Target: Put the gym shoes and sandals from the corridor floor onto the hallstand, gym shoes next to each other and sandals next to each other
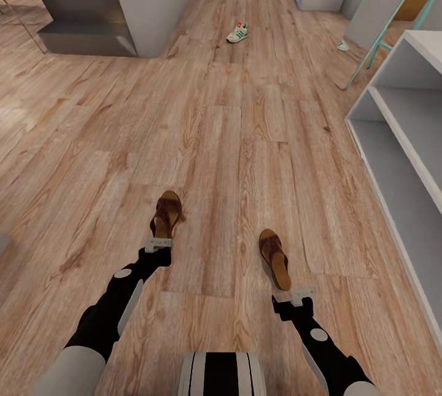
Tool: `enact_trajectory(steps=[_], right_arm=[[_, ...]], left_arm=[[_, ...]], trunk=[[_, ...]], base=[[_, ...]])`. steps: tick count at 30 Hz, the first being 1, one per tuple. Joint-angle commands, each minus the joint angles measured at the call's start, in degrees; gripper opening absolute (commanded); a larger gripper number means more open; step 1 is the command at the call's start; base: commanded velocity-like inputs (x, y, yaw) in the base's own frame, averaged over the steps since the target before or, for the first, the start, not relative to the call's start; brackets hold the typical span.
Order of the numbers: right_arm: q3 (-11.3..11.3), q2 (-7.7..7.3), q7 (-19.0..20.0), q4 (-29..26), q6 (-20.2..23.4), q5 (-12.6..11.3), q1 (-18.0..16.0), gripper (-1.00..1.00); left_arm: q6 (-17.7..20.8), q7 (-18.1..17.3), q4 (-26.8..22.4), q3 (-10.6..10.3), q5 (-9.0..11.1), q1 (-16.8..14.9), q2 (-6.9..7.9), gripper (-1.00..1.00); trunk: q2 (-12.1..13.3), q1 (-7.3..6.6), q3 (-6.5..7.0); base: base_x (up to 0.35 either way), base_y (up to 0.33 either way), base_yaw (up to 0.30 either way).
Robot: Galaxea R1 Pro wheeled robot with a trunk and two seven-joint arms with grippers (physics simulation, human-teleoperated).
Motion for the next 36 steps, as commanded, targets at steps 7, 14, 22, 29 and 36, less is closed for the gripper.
enact_trajectory(steps=[7,14,22,29,36], right_arm=[[0.08,-0.14,-0.03,0.02,-0.12,0.42,-0.02,1.00],[0.08,-0.16,-0.03,0.02,-0.13,0.43,-0.02,1.00],[0.14,-0.15,-0.03,0.02,-0.13,0.44,-0.03,1.00],[0.16,-0.16,-0.03,0.02,-0.13,0.47,-0.03,1.00],[0.17,-0.09,-0.03,0.02,-0.13,0.48,-0.02,1.00]], left_arm=[[0.46,-0.12,-1.49,-0.03,0.13,0.04,-0.02,-1.00],[0.44,-0.12,-1.91,0.00,-0.12,0.09,-0.03,-1.00],[0.47,-0.14,-3.42,-0.01,-0.03,0.03,-0.03,-1.00],[0.50,-0.13,-3.96,0.00,0.12,0.01,-0.03,-1.00],[0.46,-0.13,-4.15,0.03,-0.12,0.08,-0.03,-1.00]], trunk=[[-0.01,-0.01,-0.04],[-0.01,-0.01,-0.04],[-0.01,-0.01,-0.04],[-0.01,-0.01,-0.04],[-0.01,-0.01,-0.04]], base=[[0.048,0.000,0.000],[0.169,0.000,0.000],[0.022,0.000,0.000],[0.087,0.000,0.000],[0.055,0.000,0.000]])
